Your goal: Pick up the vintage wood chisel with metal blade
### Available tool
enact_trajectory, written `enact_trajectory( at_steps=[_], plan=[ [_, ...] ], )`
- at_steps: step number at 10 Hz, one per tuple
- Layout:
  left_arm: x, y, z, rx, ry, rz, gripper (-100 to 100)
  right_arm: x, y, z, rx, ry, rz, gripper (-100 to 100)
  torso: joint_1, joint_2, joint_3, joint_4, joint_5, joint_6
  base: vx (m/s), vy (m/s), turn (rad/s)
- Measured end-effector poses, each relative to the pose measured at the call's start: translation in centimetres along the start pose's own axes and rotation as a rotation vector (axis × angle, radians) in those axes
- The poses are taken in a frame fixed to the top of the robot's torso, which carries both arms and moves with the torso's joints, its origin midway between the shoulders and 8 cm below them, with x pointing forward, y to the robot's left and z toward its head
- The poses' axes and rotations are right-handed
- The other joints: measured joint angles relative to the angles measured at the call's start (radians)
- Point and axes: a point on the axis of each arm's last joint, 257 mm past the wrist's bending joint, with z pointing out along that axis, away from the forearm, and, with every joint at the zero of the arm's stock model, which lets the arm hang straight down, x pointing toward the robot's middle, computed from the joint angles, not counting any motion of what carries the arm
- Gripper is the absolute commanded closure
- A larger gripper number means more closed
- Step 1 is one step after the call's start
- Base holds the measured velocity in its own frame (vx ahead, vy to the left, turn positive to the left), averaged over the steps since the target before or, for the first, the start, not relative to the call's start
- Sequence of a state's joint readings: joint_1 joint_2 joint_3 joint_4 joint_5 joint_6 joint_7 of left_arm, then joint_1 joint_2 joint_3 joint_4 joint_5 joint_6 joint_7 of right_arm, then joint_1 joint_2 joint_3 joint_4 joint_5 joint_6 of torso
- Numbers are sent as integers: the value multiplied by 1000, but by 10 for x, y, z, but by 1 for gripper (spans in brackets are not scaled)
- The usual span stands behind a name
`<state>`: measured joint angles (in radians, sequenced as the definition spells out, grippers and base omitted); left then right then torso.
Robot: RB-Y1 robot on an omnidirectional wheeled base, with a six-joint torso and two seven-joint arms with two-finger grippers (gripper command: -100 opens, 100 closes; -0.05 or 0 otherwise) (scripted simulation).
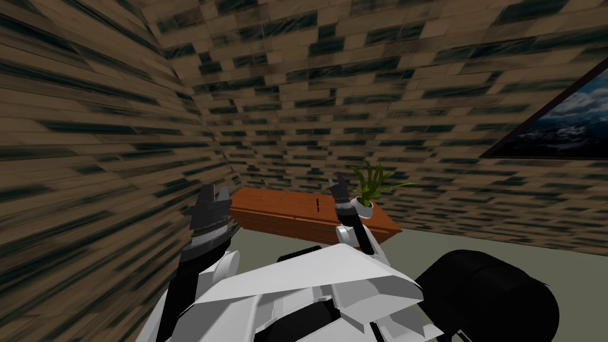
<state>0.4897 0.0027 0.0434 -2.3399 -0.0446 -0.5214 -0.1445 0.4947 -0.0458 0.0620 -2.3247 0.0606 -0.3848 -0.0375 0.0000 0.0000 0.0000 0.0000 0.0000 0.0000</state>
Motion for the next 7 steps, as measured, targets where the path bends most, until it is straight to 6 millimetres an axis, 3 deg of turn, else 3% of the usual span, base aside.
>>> enact_trajectory(
  at_steps=[4, 7],
  plan=[
    [0, 0, 0, 0, 0, 0, 0, 10, -48, -6, 108, 61, -39, -100, 2, 1, 0, 0, 0, 0, -16, 26, 25],
    [0, 0, 0, 0, 0, 0, 0, 19, -93, -25, 217, 119, -79, -100, 2, 1, 0, 0, 0, 0, -9, 24, 39]
  ],
)
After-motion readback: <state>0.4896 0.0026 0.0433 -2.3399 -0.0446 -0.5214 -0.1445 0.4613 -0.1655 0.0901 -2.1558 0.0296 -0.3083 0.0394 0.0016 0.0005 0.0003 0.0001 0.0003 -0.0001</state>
